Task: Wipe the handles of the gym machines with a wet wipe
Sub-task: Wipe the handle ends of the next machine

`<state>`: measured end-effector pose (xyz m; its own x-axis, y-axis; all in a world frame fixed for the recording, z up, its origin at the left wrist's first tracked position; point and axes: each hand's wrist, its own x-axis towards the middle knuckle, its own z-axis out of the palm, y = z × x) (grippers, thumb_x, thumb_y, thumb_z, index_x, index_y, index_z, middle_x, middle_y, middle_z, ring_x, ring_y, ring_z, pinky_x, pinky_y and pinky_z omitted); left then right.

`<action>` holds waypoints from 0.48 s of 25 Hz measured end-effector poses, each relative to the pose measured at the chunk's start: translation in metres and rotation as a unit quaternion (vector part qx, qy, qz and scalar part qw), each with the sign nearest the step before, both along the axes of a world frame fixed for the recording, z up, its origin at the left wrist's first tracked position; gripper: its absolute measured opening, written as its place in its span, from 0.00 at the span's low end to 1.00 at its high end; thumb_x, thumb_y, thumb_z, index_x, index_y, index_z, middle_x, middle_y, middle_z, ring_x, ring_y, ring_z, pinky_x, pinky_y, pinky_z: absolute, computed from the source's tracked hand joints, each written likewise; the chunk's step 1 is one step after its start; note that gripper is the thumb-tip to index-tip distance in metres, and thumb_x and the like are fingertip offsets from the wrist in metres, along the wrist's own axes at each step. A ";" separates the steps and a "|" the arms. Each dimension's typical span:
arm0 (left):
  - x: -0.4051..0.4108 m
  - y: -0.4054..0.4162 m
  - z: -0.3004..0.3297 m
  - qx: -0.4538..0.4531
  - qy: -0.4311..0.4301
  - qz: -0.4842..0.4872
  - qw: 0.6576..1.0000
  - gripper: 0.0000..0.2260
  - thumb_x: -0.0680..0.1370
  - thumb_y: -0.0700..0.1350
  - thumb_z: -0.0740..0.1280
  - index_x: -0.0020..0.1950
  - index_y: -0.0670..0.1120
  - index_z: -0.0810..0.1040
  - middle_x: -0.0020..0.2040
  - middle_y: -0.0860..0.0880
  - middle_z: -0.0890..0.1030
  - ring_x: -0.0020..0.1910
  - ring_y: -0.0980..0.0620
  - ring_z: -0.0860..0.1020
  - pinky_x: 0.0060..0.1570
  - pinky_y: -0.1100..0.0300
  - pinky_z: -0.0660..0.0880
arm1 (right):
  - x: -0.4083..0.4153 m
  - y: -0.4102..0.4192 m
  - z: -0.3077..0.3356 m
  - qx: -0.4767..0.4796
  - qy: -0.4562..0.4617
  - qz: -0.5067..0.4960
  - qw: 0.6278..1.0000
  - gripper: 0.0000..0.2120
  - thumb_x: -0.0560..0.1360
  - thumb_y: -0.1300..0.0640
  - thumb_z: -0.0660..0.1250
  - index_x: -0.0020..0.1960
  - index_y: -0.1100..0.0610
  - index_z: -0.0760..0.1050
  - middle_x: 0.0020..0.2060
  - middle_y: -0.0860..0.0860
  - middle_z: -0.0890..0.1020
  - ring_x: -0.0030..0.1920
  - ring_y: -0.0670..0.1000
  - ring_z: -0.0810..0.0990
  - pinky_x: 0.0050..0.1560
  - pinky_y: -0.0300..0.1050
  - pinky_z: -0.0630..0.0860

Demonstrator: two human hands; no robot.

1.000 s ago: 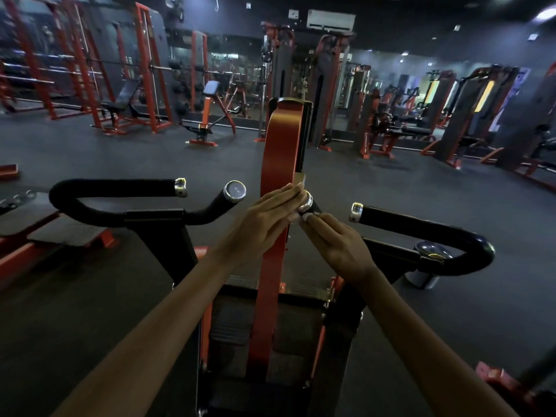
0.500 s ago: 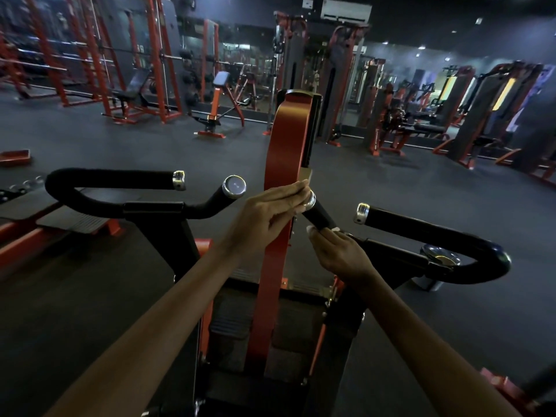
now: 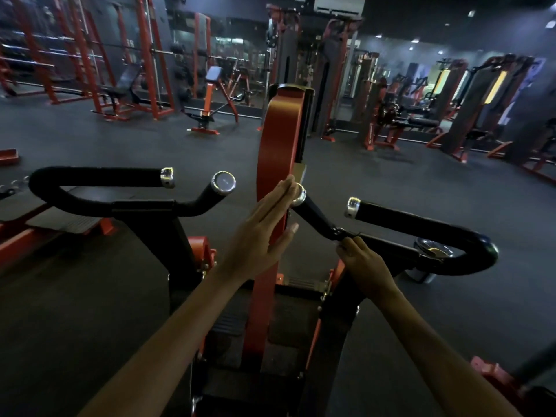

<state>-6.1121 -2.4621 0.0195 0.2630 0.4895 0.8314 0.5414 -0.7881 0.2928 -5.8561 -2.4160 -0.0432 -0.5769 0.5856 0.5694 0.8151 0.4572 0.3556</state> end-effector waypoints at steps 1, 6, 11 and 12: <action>0.007 -0.003 -0.011 0.009 -0.019 0.024 0.999 0.27 0.78 0.38 0.66 0.74 0.34 0.60 0.76 0.39 0.59 0.76 0.43 0.58 0.73 0.47 0.61 | 0.002 -0.008 0.001 -0.009 0.028 -0.009 1.000 0.18 0.65 0.66 0.74 0.54 0.65 0.78 0.47 0.56 0.78 0.46 0.56 0.79 0.26 0.45 0.78; 0.052 -0.023 -0.088 0.036 0.072 -0.004 0.997 0.28 0.76 0.40 0.65 0.74 0.42 0.59 0.73 0.44 0.63 0.74 0.47 0.60 0.72 0.49 0.61 | 0.023 -0.048 -0.001 -0.017 0.216 -0.049 0.975 0.16 0.73 0.61 0.70 0.59 0.59 0.76 0.48 0.52 0.76 0.44 0.52 0.75 0.28 0.48 0.77; 0.115 0.010 -0.105 -0.032 0.140 -0.005 0.990 0.26 0.79 0.43 0.59 0.76 0.40 0.59 0.75 0.44 0.62 0.76 0.48 0.55 0.75 0.52 0.56 | 0.046 -0.095 0.014 0.090 0.282 -0.017 0.955 0.13 0.75 0.62 0.67 0.59 0.59 0.76 0.50 0.52 0.75 0.45 0.50 0.76 0.36 0.41 0.77; 0.128 0.021 -0.104 -0.030 0.156 -0.001 0.987 0.26 0.80 0.44 0.58 0.76 0.40 0.58 0.76 0.43 0.61 0.77 0.47 0.55 0.75 0.52 0.55 | 0.047 -0.102 0.023 0.110 0.277 0.000 0.954 0.13 0.75 0.62 0.68 0.60 0.59 0.75 0.50 0.52 0.75 0.45 0.49 0.76 0.37 0.39 0.76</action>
